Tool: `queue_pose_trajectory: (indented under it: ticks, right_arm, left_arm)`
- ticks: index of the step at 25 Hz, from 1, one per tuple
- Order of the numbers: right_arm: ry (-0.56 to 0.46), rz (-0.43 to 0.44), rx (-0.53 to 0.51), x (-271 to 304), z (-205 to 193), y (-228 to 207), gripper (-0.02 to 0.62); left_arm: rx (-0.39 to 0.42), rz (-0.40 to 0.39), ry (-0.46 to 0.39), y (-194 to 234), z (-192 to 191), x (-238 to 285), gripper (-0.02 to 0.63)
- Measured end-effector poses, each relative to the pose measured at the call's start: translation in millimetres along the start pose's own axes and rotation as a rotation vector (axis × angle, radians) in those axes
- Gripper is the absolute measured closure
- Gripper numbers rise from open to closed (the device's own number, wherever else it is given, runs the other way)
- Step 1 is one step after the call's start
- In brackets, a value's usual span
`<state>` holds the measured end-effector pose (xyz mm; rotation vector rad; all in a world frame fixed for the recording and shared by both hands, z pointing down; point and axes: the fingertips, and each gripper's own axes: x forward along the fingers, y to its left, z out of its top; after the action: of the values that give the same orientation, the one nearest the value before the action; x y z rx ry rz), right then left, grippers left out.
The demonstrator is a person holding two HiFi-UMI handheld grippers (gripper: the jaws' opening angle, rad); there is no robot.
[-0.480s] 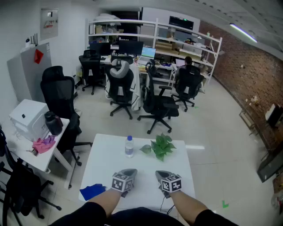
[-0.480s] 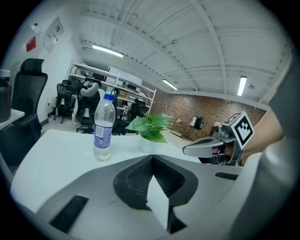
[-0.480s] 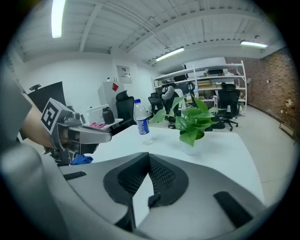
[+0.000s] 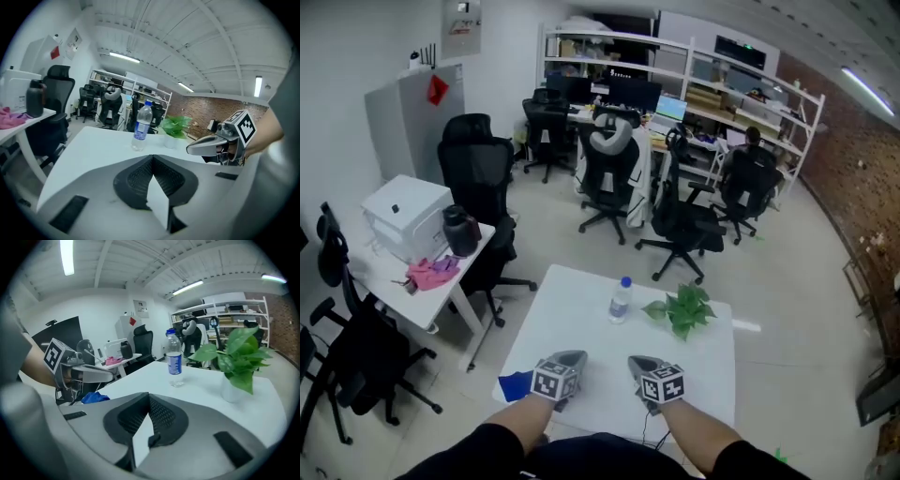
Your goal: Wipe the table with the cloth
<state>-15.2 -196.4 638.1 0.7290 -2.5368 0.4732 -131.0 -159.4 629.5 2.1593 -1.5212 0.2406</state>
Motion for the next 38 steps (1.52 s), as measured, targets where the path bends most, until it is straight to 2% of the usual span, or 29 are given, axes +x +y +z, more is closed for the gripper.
queue_pose_trajectory:
  ticks: [7,11,14,17,21,25,27,29,32,34,36,38]
  right_arm:
    - [0.067,0.18,-0.095,74.1,0.3,90.0,0.594]
    - [0.106,0.286,-0.142,110.7,-2.0,144.9,0.591]
    - [0.134,0.352,-0.169,130.1,-10.0,177.1,0.584]
    - [0.157,0.385,-0.186,140.6,-15.8,193.6,0.584]
    - [0.173,0.395,-0.184,142.8,-18.5,196.4,0.584]
    - [0.182,0.374,-0.144,134.9,-22.8,182.3,0.584]
    - [0.189,0.355,-0.134,130.4,-25.1,171.9,0.584]
    - [0.194,0.337,-0.126,127.5,-27.3,162.6,0.584]
    - [0.197,0.314,-0.116,125.6,-31.3,150.4,0.584]
    - [0.198,0.304,-0.113,125.1,-33.2,144.9,0.584]
    - [0.2,0.298,-0.112,125.3,-34.0,142.3,0.584]
    - [0.197,0.293,-0.111,125.9,-33.1,140.5,0.584]
  left_arm:
    - [-0.1,0.239,-0.04,92.7,-34.6,-88.6,0.606]
    - [-0.151,0.356,-0.013,135.0,-65.2,-132.7,0.604]
    - [-0.18,0.408,0.054,149.9,-94.2,-149.0,0.55]
    - [-0.227,0.414,0.135,151.6,-120.3,-144.9,0.409]
    - [-0.25,0.42,0.229,152.4,-137.1,-125.5,0.24]
    - [-0.278,0.404,0.338,143.9,-155.8,-98.7,0.176]
    - [-0.241,0.432,0.375,142.7,-162.9,-90.7,0.135]
    - [-0.186,0.473,0.379,145.3,-166.2,-86.0,0.135]
    - [-0.146,0.521,0.38,152.1,-168.5,-85.7,0.177]
    - [-0.143,0.537,0.384,158.6,-166.6,-89.0,0.256]
    - [-0.144,0.527,0.393,164.2,-164.4,-93.8,0.454]
    - [-0.158,0.498,0.392,165.0,-162.7,-96.7,0.49]
